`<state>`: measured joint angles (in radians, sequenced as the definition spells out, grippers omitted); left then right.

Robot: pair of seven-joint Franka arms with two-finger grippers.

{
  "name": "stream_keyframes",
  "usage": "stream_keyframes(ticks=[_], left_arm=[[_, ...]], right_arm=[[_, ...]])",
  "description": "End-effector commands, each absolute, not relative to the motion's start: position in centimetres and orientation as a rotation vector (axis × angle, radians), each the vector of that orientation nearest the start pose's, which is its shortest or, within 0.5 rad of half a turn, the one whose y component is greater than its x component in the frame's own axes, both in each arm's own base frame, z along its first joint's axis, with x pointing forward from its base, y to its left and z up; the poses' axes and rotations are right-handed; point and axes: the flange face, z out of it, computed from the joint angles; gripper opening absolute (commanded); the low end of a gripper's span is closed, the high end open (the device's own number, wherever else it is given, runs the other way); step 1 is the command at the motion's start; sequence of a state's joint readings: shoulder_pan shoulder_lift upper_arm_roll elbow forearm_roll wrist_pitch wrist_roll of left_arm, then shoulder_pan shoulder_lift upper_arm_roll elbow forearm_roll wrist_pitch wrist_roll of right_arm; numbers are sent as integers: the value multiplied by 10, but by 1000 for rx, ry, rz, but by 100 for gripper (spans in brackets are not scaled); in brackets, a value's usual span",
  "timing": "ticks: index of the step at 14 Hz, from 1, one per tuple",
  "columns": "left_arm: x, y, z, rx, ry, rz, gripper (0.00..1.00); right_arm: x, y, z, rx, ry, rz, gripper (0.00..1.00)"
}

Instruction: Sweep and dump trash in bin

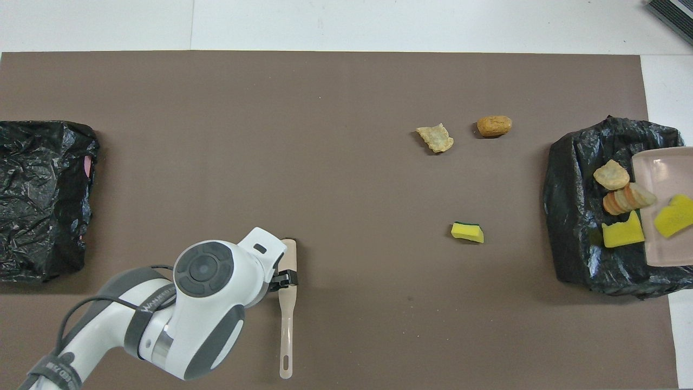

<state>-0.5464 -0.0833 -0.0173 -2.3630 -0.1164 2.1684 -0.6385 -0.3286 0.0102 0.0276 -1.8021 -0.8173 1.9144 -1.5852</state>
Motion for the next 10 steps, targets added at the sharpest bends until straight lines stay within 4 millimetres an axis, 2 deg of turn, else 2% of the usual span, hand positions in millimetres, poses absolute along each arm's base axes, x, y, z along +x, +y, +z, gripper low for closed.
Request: stream_keyframes(ticks=[1, 4, 6, 9, 10], left_arm=[[434, -217, 354, -3157, -244, 215, 100], [456, -169, 358, -3176, -239, 195, 100], [464, -144, 361, -3184, -232, 183, 100], [473, -104, 361, -3192, -222, 195, 100], [475, -90, 367, -3199, -214, 177, 100]], right_arm=[[527, -207, 586, 1722, 1687, -814, 0], [524, -195, 612, 1583, 1642, -868, 0], [527, -179, 619, 1507, 1638, -883, 0], [521, -166, 608, 1466, 1657, -857, 0], [519, -160, 590, 1463, 1657, -808, 0]])
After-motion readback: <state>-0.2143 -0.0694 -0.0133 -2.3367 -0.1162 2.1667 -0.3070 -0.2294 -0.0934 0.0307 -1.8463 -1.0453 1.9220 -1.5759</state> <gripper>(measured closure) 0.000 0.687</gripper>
